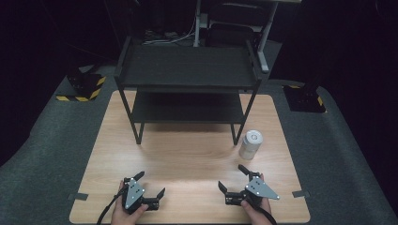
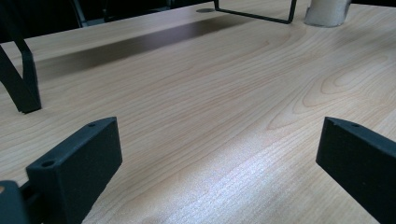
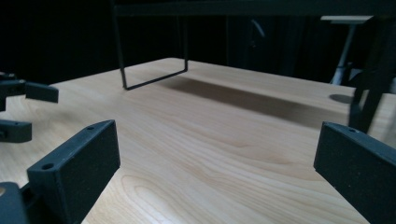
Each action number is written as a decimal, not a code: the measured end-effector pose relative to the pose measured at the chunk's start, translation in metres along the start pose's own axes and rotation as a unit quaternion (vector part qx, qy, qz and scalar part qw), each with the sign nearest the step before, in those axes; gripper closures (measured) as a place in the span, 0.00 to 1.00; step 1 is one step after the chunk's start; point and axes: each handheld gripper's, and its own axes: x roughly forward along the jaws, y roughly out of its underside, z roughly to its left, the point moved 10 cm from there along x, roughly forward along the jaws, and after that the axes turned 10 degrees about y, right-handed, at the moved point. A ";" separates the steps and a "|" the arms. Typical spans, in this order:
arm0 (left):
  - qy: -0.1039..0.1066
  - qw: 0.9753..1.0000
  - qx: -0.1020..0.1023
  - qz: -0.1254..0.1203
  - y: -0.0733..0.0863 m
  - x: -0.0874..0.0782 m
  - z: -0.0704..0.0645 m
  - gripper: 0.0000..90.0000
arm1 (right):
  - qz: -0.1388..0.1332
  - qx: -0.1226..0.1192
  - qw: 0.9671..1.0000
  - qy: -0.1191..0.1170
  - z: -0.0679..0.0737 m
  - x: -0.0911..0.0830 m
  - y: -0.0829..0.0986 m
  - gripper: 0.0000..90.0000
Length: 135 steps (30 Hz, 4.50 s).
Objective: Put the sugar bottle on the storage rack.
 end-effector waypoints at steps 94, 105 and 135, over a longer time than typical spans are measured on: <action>0.012 1.000 0.004 0.007 -0.001 0.001 0.001 0.01 | -0.001 0.022 0.988 0.153 -0.003 0.066 -0.092 0.35; 0.013 1.000 0.005 0.006 -0.001 0.000 0.001 0.01 | -0.011 0.014 0.991 0.132 0.014 0.089 -0.140 0.35; 0.017 1.000 0.009 0.011 -0.001 0.000 0.001 0.01 | -0.026 -0.001 0.991 0.130 0.024 0.182 -0.178 0.35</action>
